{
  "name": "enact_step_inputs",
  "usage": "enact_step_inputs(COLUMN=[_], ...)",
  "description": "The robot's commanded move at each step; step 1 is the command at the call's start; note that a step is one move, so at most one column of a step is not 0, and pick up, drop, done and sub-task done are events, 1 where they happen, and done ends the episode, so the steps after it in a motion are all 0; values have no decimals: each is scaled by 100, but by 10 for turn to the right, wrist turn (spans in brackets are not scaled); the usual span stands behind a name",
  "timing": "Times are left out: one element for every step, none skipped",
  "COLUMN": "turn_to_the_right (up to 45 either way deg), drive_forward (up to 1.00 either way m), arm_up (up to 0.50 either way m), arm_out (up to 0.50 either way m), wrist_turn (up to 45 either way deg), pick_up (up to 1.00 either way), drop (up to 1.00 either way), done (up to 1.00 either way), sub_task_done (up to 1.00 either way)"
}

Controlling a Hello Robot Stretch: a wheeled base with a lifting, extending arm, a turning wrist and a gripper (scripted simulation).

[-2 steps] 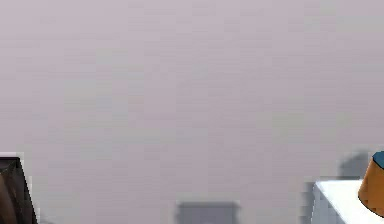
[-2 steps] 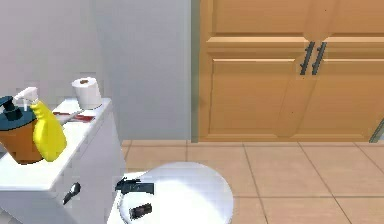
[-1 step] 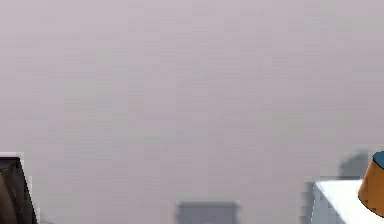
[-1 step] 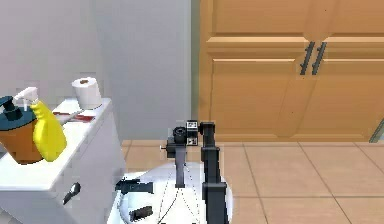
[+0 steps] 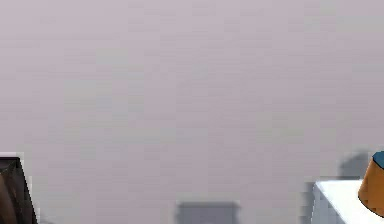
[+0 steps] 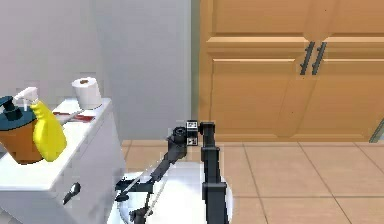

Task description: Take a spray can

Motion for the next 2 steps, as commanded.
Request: enact_step_inputs(turn_to_the_right=[0,0], drive_forward=[0,0], arm_up=[0,0], arm_out=[0,0], wrist_turn=[450,390], pick_up=[0,0], drop=[0,0], done=[0,0], sub_task_done=[0,0])
